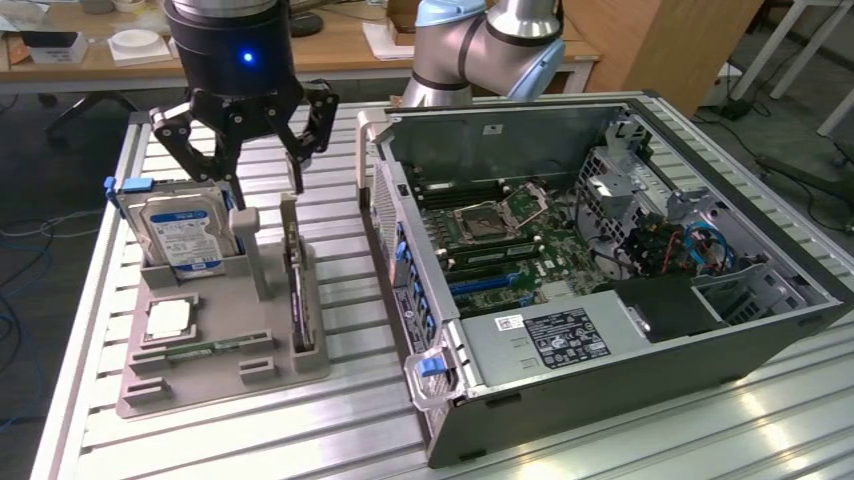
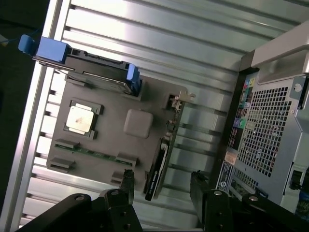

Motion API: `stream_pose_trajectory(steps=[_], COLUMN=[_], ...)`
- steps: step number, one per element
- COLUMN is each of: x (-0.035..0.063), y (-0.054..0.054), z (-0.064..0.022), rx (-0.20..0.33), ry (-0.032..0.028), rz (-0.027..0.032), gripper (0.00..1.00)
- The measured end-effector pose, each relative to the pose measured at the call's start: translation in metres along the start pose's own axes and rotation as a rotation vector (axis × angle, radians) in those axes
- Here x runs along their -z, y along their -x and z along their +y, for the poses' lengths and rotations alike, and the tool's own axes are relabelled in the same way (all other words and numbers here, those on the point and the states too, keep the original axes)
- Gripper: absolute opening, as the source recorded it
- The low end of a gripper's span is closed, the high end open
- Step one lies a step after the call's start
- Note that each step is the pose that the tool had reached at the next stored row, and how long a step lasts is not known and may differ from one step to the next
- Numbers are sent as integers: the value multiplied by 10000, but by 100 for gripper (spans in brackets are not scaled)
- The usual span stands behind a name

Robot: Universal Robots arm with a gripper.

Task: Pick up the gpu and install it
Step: 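Pick up the gpu and move the gpu toward the slot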

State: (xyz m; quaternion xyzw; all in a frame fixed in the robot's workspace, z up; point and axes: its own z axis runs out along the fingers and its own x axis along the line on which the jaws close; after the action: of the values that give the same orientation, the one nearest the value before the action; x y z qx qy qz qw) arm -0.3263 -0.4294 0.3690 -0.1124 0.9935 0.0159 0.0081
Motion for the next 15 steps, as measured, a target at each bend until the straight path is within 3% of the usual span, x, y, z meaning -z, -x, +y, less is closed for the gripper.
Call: stream_pose_trajectory(steps=[15], x=[-61], y=[-6], z=[-23], rx=[-231], ry=[-6], rz=[-7], gripper=[59])
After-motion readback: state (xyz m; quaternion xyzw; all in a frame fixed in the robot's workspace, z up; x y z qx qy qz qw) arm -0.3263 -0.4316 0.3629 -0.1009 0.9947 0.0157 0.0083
